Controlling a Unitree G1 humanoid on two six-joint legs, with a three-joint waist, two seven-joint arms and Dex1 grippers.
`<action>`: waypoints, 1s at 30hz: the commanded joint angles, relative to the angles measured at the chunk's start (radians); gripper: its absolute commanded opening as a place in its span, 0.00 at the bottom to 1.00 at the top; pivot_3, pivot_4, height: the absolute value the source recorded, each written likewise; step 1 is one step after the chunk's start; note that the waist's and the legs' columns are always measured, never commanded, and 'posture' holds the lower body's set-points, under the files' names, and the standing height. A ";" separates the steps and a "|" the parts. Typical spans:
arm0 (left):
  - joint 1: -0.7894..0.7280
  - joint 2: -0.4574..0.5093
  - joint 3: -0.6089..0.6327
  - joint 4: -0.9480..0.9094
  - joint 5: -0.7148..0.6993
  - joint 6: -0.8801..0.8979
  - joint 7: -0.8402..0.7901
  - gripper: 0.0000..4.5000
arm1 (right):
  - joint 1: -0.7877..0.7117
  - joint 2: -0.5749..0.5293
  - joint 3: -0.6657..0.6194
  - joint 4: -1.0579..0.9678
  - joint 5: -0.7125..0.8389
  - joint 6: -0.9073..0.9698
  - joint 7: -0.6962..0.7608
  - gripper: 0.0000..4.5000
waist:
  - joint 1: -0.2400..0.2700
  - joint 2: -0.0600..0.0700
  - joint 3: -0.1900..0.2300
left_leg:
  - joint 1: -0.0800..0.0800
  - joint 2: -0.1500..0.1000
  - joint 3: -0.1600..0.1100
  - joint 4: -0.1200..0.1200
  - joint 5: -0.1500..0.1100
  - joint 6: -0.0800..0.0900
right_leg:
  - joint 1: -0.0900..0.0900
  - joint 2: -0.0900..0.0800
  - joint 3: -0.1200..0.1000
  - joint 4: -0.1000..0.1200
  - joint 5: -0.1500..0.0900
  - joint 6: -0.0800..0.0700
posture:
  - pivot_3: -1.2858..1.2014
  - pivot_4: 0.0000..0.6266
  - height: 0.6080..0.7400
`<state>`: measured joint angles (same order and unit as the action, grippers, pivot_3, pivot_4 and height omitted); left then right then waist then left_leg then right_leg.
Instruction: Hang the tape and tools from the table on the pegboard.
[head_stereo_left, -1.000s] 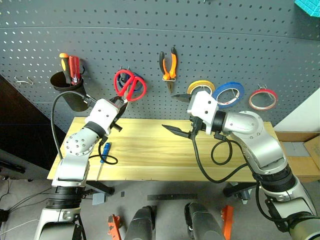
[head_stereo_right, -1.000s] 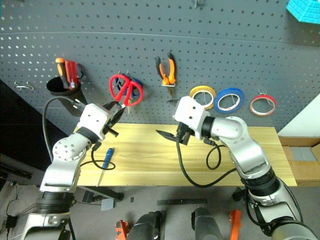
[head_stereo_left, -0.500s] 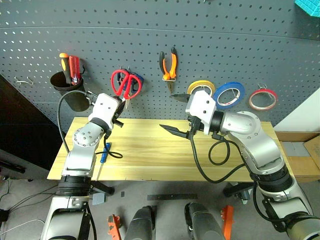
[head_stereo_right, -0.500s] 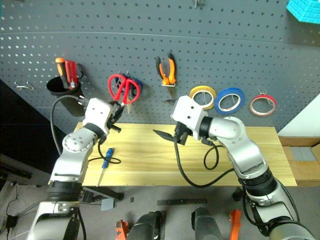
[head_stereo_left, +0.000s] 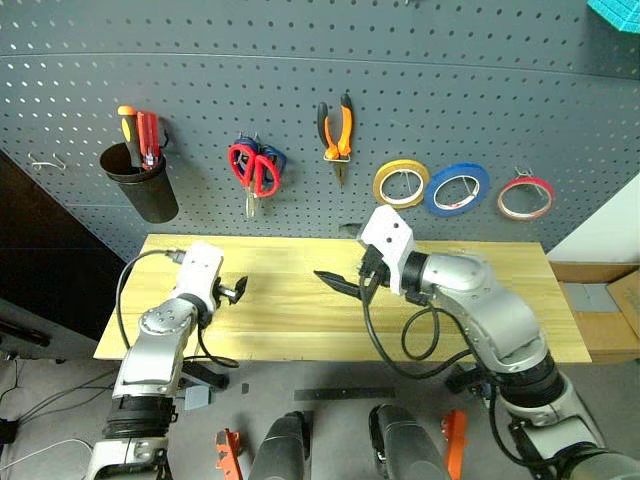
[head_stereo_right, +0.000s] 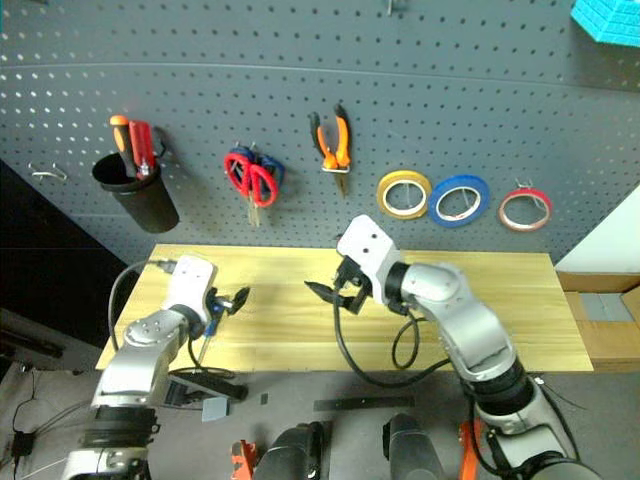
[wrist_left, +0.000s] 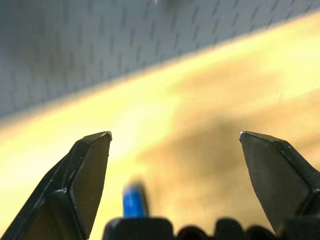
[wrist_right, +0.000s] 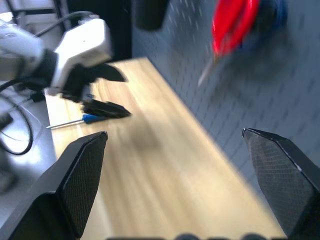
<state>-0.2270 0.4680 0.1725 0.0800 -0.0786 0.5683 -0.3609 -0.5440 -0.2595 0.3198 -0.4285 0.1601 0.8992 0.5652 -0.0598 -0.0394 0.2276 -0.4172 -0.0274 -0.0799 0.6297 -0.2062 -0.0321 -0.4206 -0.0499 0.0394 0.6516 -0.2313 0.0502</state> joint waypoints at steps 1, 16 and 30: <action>0.001 0.035 0.084 -0.029 -0.041 0.101 0.015 0.99 | -0.004 0.074 -0.002 -0.066 0.038 0.236 -0.082 1.00 | 0.000 0.000 0.000 | 0.000 0.000 0.000 0.000 0.000 0.000 | 0.000 0.000 0.000 0.000 0.000 0.000 | 0.49 0.41 1.00; -0.217 0.090 0.067 0.435 -0.049 0.132 -0.026 0.99 | -0.122 0.178 0.071 0.026 0.050 0.350 -0.209 1.00 | -0.007 0.003 0.036 | 0.000 0.000 0.000 -0.001 0.000 0.000 | -0.001 0.001 -0.001 -0.001 0.000 0.000 | 0.48 0.51 1.00; -0.346 0.078 0.069 0.696 -0.058 0.037 -0.004 0.42 | -0.181 0.103 0.154 -0.008 0.071 0.153 -0.097 1.00 | -0.026 0.001 0.050 | -0.001 0.000 0.000 -0.002 0.000 -0.001 | -0.003 -0.003 -0.001 0.000 0.000 0.000 | 0.47 0.47 1.00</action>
<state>-0.5751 0.5466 0.2427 0.7696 -0.1319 0.6041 -0.3624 -0.7080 -0.1548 0.4624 -0.3895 0.2231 1.1112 0.4435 -0.0855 -0.0382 0.2776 -0.4186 -0.0276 -0.0799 0.6279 -0.2066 -0.0327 -0.4233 -0.0533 0.0382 0.6512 -0.2312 0.0504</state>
